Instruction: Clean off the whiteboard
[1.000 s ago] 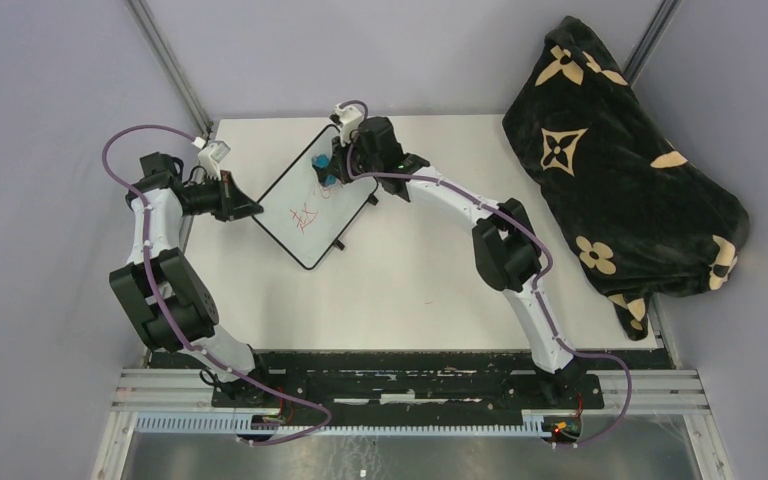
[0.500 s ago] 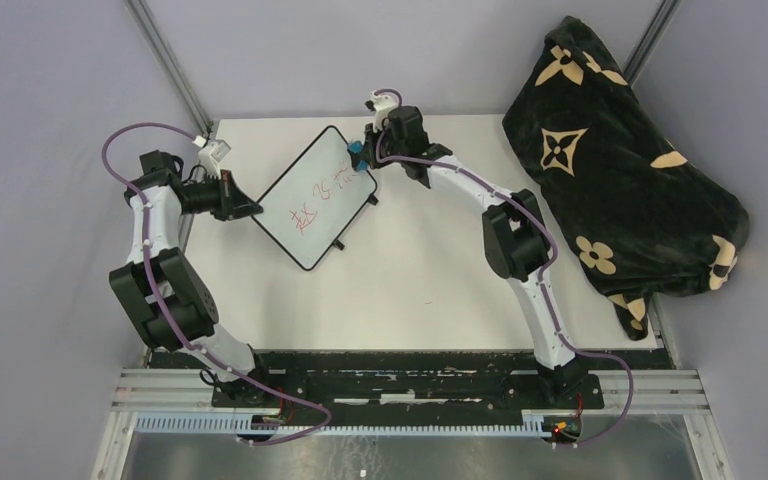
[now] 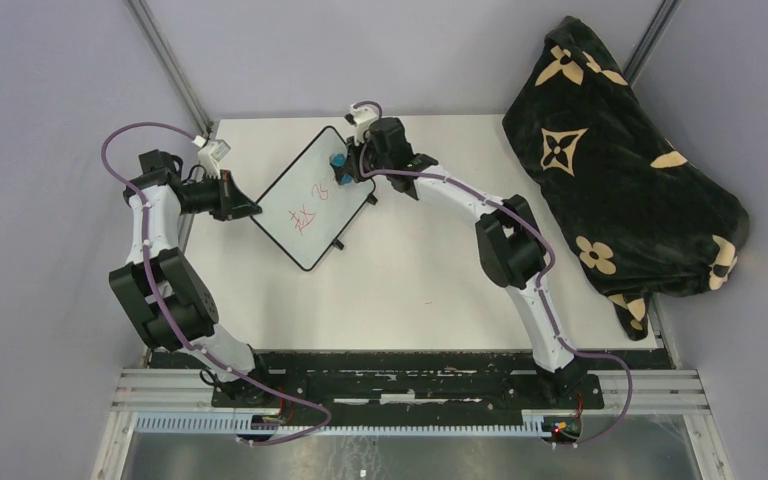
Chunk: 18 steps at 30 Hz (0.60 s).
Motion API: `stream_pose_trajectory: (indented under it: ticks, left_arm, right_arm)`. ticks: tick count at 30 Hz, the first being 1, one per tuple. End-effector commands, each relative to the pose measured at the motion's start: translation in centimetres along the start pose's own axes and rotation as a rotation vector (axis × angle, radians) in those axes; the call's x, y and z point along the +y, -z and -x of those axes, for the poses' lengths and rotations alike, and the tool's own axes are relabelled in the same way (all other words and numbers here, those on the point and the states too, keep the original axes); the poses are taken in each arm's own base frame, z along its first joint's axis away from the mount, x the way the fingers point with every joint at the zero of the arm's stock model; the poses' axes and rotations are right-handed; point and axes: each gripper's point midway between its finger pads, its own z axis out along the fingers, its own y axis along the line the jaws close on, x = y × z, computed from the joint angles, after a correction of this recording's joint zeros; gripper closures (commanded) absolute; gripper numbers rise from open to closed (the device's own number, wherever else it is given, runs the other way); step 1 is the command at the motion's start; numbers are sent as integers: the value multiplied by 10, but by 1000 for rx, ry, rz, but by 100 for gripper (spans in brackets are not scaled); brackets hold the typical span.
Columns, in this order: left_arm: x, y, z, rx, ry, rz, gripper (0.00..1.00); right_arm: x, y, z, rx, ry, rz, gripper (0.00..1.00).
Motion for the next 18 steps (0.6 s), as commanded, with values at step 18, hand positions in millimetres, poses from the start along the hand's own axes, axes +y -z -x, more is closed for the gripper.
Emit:
stream_pose_trajectory:
  ticks: [18]
  left_arm:
    - [-5,-3,10,-10,-91,-10,97]
  right_arm:
    - [50,-5,26,-47,50,64,99]
